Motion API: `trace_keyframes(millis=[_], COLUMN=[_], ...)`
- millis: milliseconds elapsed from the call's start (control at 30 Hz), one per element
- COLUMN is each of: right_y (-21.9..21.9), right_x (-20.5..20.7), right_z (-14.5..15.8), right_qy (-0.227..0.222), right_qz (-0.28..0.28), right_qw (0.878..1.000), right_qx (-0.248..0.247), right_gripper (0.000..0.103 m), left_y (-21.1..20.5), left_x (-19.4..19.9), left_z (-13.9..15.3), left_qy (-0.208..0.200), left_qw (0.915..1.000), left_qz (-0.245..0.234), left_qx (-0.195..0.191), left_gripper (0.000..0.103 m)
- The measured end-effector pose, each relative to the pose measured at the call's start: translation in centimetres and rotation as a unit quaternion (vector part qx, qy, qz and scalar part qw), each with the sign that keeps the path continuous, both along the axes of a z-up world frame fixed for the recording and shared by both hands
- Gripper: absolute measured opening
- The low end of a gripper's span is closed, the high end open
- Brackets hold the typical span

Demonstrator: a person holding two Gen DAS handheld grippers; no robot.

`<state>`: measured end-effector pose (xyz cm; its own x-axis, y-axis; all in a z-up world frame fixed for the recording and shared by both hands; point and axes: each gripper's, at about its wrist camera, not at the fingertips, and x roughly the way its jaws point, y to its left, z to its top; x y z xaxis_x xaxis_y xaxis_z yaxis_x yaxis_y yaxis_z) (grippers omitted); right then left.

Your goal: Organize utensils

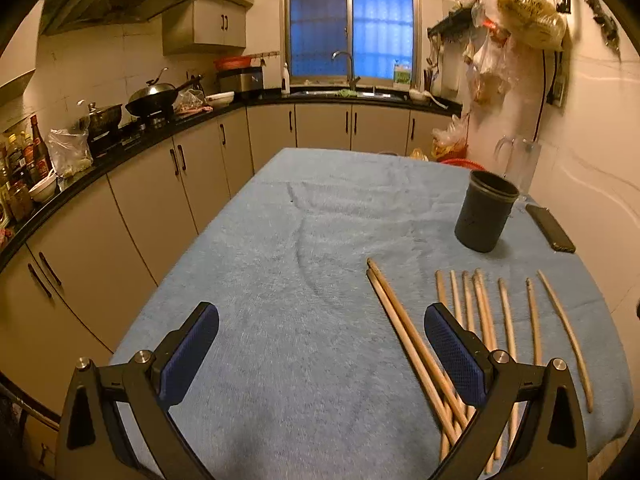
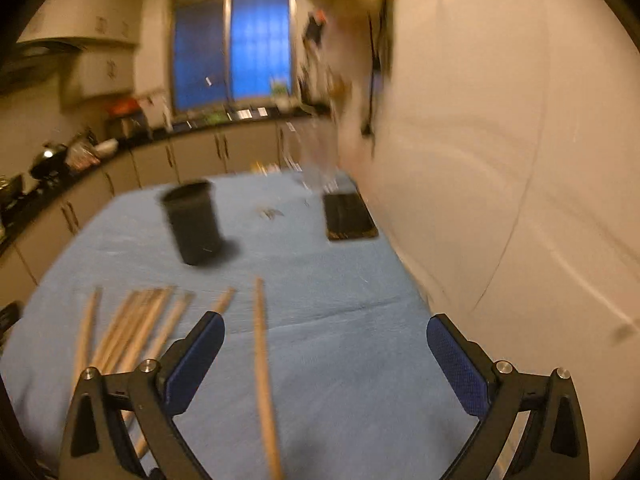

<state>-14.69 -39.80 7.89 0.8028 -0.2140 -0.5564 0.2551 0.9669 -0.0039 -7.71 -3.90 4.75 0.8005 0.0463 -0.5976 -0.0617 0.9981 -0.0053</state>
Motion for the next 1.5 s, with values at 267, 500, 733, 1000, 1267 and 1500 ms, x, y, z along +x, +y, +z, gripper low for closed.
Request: trace_keyframes(millis=[267,500,733,1000,1267,1500], right_y=[6.0,6.8,8.2,9.2,9.5,9.2], right_x=[-7.4,-10.5,-13.4,-15.0,-15.6,-15.9], right_z=[0.4,0.9,1.8,1.9,1.8,1.9], right_qy=[-0.077,-0.083,-0.103,-0.101,-0.099,-0.099], right_qz=[0.024,0.037,0.048,0.065,0.071,0.072], right_qw=[0.997,0.995,0.993,0.993,0.992,0.992], right_qx=[-0.014,0.045,0.025,0.014,0.01,0.015], right_gripper=[0.102,0.102,0.102,0.102,0.102,0.102], left_y=[-0.2,-0.9,-0.6,-0.3,-0.3,-0.4], left_x=[-4.1,-7.6,-9.8,-11.8,-12.5,-12.8], left_z=[-0.1,-0.1,-0.2,-0.4,-0.7,-0.8], left_qy=[-0.018,-0.036,-0.046,-0.056,-0.06,-0.061], left_qw=[0.9997,0.9993,0.9988,0.9984,0.9981,0.9979], left_qz=[-0.01,-0.014,-0.015,-0.012,-0.016,-0.019], left_qx=[-0.012,-0.001,0.0,-0.002,-0.003,-0.002], left_gripper=[0.102,0.102,0.102,0.102,0.102,0.102])
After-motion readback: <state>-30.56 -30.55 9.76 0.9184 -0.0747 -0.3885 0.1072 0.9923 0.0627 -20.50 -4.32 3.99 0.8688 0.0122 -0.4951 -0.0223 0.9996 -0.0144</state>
